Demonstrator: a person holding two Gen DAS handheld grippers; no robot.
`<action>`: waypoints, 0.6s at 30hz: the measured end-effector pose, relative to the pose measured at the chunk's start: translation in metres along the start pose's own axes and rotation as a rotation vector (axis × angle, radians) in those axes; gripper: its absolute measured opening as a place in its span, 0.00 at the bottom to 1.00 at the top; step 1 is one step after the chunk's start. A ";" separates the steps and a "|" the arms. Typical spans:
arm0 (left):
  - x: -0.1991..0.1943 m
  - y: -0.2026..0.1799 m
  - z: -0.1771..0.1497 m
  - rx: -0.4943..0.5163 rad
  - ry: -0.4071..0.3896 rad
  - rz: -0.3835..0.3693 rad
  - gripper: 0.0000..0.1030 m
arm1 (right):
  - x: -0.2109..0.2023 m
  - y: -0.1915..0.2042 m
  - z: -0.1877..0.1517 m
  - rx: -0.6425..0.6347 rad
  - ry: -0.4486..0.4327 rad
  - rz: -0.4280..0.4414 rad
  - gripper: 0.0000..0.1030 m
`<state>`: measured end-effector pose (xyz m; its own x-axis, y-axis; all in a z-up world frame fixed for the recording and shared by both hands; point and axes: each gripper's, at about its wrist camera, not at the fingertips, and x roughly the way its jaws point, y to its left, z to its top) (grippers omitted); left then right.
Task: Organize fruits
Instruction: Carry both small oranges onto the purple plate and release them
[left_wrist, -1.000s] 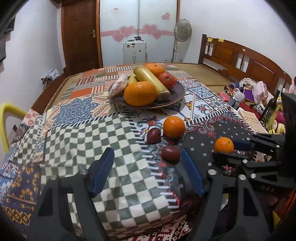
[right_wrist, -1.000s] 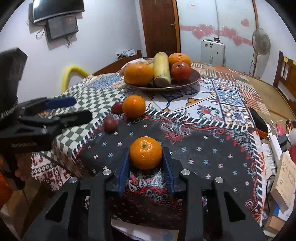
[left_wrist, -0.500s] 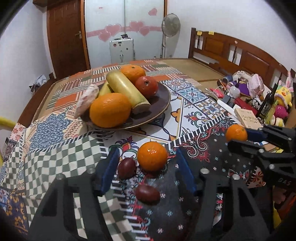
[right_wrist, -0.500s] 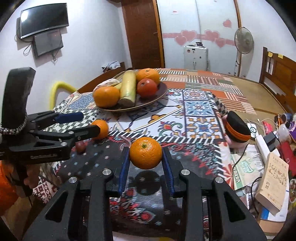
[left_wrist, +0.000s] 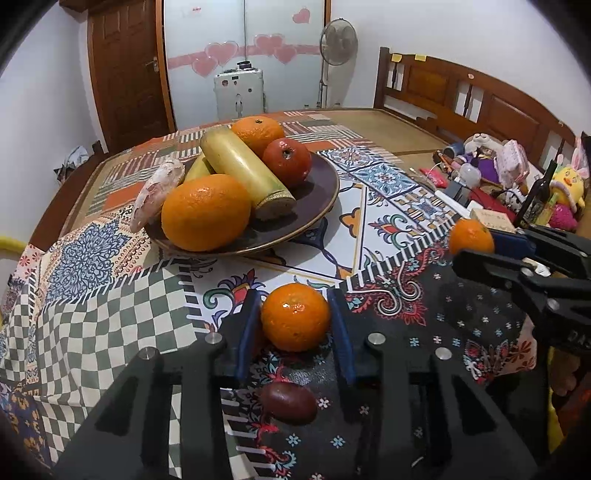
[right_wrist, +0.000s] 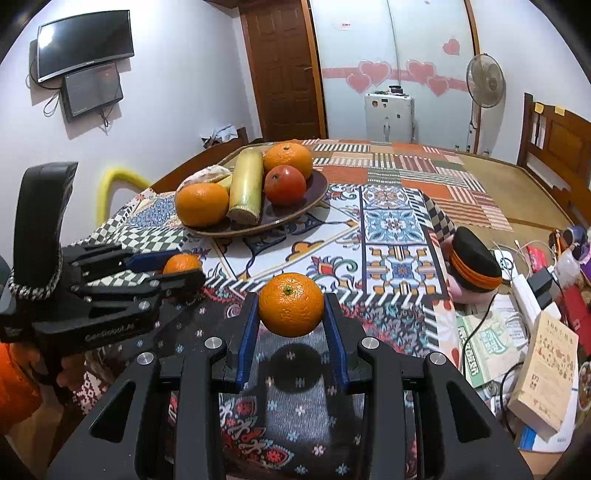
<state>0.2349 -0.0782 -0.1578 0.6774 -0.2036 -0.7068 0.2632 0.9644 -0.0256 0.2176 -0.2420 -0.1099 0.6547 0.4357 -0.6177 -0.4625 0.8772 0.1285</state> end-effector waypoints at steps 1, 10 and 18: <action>-0.003 0.002 0.001 -0.005 -0.006 -0.007 0.36 | 0.000 0.000 0.003 -0.001 -0.003 0.002 0.31; -0.039 0.022 0.020 -0.043 -0.102 0.008 0.36 | 0.007 0.002 0.034 -0.030 -0.056 0.001 0.31; -0.058 0.048 0.053 -0.104 -0.199 0.059 0.36 | 0.017 0.005 0.060 -0.060 -0.090 -0.013 0.31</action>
<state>0.2448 -0.0288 -0.0811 0.8143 -0.1656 -0.5563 0.1537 0.9857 -0.0684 0.2621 -0.2180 -0.0728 0.7108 0.4429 -0.5464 -0.4869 0.8705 0.0721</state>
